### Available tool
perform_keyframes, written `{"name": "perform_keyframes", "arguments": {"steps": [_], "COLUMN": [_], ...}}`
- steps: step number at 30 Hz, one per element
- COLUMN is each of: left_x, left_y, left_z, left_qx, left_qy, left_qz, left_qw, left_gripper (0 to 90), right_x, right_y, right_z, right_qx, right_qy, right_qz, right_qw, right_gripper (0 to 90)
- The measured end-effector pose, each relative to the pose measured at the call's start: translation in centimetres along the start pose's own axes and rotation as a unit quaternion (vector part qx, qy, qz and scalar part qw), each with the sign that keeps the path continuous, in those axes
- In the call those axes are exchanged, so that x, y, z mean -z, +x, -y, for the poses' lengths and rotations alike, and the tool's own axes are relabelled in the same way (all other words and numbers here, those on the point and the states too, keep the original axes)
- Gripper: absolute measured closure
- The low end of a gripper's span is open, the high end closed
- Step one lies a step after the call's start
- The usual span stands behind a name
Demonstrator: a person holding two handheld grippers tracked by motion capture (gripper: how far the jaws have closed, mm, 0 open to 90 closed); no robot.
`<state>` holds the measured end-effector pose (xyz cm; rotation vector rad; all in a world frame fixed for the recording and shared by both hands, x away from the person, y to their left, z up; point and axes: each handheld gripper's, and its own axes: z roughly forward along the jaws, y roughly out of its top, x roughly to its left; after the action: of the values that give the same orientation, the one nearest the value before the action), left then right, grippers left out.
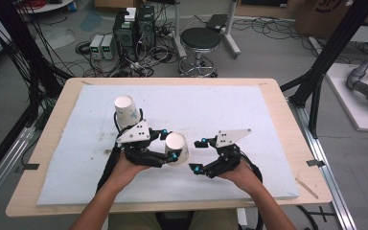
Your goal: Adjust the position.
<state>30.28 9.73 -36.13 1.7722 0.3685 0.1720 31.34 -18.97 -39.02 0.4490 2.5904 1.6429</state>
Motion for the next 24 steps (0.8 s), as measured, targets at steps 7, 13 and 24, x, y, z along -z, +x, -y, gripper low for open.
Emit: {"name": "perform_keyframes", "arguments": {"steps": [7,13,24], "left_x": [-0.3,-0.4,-0.4], "left_y": [-0.1,-0.1,-0.2], "left_z": [0.0,0.0,0.2], "left_qx": [0.001,0.004,0.0], "left_qy": [-0.006,-0.016,-0.025], "left_qz": [0.018,0.035,0.04], "left_qw": [0.9998,0.9993,0.9989], "left_gripper": [36.0,36.2,36.3], "right_x": [-1.5,-2.4,-2.7], "right_y": [0.1,0.2,0.1], "right_z": [-0.6,-0.9,-1.1], "right_qx": [0.006,0.007,0.021], "right_qy": [0.002,0.002,-0.015], "right_qz": [-0.023,-0.036,-0.045], "right_qw": [0.9997,0.9993,0.9987], "right_gripper": [17.7,18.0,26.4]}}
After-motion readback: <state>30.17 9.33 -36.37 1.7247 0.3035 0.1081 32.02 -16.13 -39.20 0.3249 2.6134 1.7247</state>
